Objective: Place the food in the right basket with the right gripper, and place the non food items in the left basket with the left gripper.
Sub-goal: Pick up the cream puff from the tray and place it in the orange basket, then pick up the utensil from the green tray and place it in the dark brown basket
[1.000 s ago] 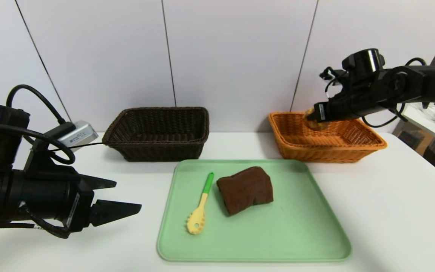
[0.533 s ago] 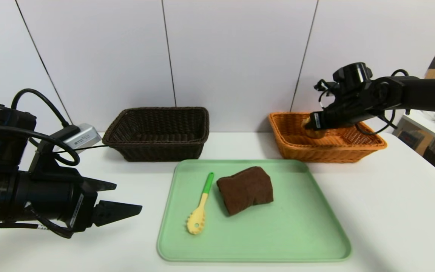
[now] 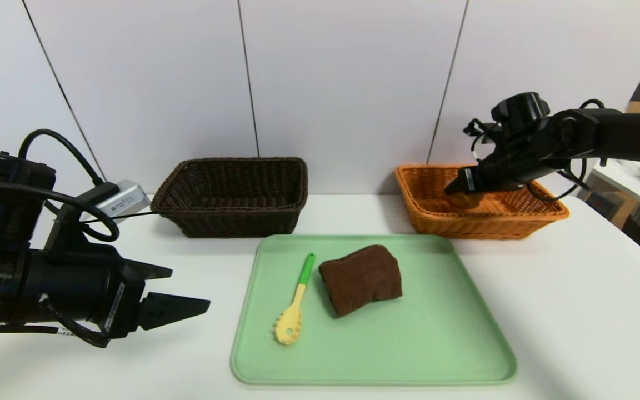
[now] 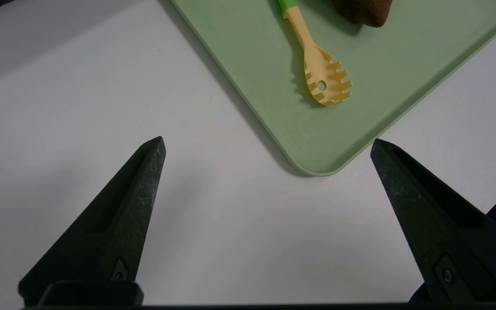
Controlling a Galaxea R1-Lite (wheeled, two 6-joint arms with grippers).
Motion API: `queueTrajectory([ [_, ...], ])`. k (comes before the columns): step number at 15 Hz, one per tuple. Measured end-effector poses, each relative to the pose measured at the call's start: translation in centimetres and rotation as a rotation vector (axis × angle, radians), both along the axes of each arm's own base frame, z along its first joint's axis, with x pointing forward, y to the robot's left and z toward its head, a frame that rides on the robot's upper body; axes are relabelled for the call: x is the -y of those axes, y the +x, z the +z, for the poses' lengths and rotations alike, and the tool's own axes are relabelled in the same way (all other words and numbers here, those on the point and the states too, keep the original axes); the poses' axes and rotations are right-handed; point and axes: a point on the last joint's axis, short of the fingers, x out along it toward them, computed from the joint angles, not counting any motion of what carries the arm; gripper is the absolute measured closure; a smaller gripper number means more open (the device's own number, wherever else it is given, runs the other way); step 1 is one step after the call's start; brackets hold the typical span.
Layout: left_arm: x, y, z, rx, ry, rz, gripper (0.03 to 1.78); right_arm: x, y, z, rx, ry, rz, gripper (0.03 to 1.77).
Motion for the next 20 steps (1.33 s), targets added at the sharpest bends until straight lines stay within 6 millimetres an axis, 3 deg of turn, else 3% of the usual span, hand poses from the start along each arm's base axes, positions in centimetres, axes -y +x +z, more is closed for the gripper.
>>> queueTrajectory([
  [10,0.0,0.1,0.3,0.042,-0.012,0.001,0.12,0.2,-1.9,2.5,0.003,0.023,-0.006,0.19],
  [16,0.3,0.9,1.6,0.144,-0.068,0.014,0.12,-0.1,-7.1,8.1,0.034,0.058,0.021,0.14],
  [20,1.3,1.4,1.4,0.14,-0.063,-0.029,0.12,-1.4,-11.2,10.3,0.014,0.064,0.062,0.12],
])
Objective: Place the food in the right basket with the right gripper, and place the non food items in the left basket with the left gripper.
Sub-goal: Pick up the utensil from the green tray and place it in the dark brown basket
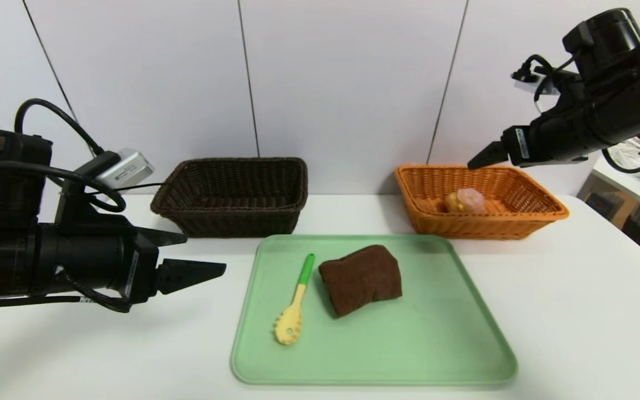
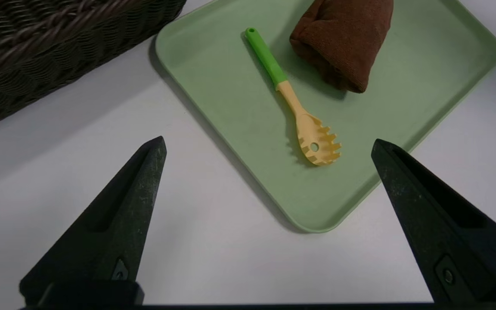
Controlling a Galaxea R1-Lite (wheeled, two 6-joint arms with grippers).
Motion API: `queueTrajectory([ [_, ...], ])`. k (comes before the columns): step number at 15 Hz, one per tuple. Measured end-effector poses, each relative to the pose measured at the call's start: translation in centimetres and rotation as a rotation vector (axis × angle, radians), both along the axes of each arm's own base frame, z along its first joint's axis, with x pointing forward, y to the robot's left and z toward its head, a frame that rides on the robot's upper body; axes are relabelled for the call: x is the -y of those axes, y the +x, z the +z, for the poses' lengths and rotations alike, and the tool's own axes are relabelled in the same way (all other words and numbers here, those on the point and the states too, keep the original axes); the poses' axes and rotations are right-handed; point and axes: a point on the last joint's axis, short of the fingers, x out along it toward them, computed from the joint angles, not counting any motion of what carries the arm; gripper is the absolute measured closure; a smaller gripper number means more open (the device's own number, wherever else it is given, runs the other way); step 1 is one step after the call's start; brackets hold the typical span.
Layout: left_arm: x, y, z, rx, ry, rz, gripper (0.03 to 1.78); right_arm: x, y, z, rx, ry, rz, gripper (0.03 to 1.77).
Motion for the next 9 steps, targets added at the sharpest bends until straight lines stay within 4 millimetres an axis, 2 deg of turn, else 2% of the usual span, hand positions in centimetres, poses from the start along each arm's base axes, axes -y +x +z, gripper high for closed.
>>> queueTrajectory([
  [4,2.7,0.7,-1.1,-0.022,0.03,-0.068,0.12,-1.5,-4.1,0.9,-0.002,0.004,0.062,0.11],
  [9,7.1,1.6,-3.0,-0.066,0.095,-0.008,0.12,-1.7,-7.8,0.7,-0.024,-0.003,0.098,0.11],
])
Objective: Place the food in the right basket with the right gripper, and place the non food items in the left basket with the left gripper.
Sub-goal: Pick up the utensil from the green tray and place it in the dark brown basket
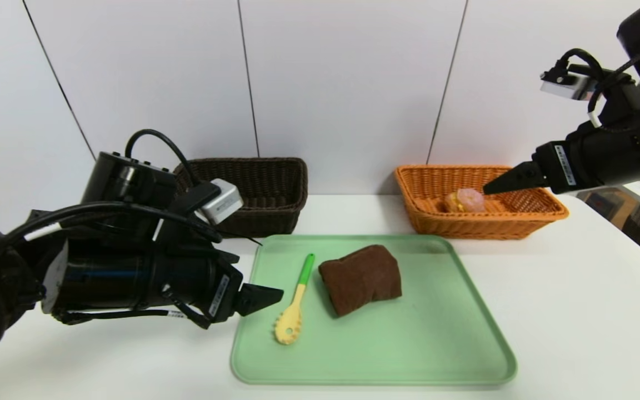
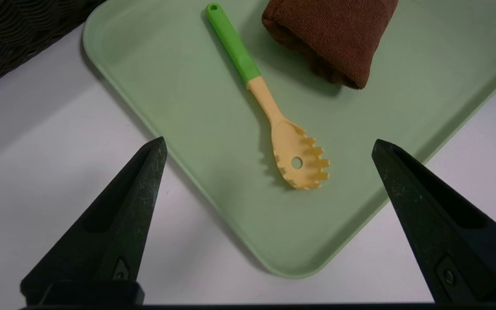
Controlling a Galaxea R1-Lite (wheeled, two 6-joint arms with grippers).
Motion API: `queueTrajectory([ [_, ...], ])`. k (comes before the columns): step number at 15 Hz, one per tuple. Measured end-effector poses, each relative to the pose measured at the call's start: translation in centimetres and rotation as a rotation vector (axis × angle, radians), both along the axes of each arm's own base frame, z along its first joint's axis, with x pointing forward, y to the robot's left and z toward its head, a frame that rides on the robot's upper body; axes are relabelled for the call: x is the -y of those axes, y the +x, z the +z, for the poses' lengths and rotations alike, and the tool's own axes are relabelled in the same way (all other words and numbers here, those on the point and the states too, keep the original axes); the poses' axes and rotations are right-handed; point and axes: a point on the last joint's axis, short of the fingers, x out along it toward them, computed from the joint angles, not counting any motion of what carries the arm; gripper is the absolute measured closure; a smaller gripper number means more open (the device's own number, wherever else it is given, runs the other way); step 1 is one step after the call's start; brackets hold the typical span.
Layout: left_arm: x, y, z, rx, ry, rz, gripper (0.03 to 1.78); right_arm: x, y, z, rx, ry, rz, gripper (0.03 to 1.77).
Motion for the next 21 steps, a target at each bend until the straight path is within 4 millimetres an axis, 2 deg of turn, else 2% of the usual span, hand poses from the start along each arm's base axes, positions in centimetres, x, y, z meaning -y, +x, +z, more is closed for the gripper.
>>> queueTrajectory([
  [4,2.5,1.2,-1.2,-0.036,0.017,0.087,0.12,-0.1,-2.0,-1.6,-0.072,-0.021,0.026,0.11],
  [10,5.7,2.5,-3.1,-0.047,0.091,0.255,0.12,-0.6,-3.2,-1.9,-0.084,-0.018,0.053,0.11],
  [17,7.0,3.9,-5.4,-0.077,0.129,0.372,0.12,-0.7,-3.4,-2.0,-0.089,-0.016,0.055,0.11],
  [21,7.6,4.6,-6.1,-0.103,0.109,0.408,0.12,-0.6,-3.5,-2.0,-0.089,-0.016,0.055,0.11],
])
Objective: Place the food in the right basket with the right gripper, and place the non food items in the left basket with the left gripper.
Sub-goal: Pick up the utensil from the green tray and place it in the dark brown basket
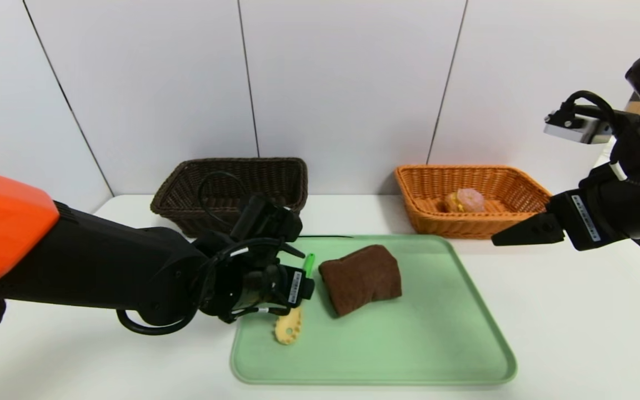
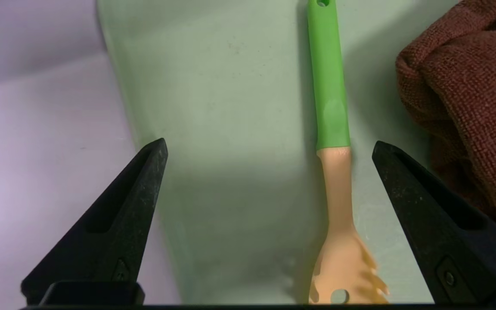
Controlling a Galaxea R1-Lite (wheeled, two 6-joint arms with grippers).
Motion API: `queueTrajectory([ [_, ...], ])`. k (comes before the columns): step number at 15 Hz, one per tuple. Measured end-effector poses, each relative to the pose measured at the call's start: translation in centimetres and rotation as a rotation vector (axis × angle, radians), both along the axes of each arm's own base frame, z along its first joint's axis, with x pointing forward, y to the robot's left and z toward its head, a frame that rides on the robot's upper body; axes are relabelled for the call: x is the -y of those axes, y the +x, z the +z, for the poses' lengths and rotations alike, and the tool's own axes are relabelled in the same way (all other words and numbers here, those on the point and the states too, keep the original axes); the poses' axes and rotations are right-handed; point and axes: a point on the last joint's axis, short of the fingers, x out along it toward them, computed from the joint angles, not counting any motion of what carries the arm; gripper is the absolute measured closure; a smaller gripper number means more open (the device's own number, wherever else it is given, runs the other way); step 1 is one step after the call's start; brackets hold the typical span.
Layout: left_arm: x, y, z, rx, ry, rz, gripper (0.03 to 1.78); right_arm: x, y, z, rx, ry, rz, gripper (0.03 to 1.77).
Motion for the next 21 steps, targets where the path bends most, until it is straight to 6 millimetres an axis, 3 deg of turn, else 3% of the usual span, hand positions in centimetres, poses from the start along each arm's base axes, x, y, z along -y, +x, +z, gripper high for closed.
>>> queueTrajectory([
  [21,1.2,0.4,-1.1,-0.025,-0.009,0.01,0.12,0.0,-0.2,-0.2,-0.007,0.0,0.003,0.1],
])
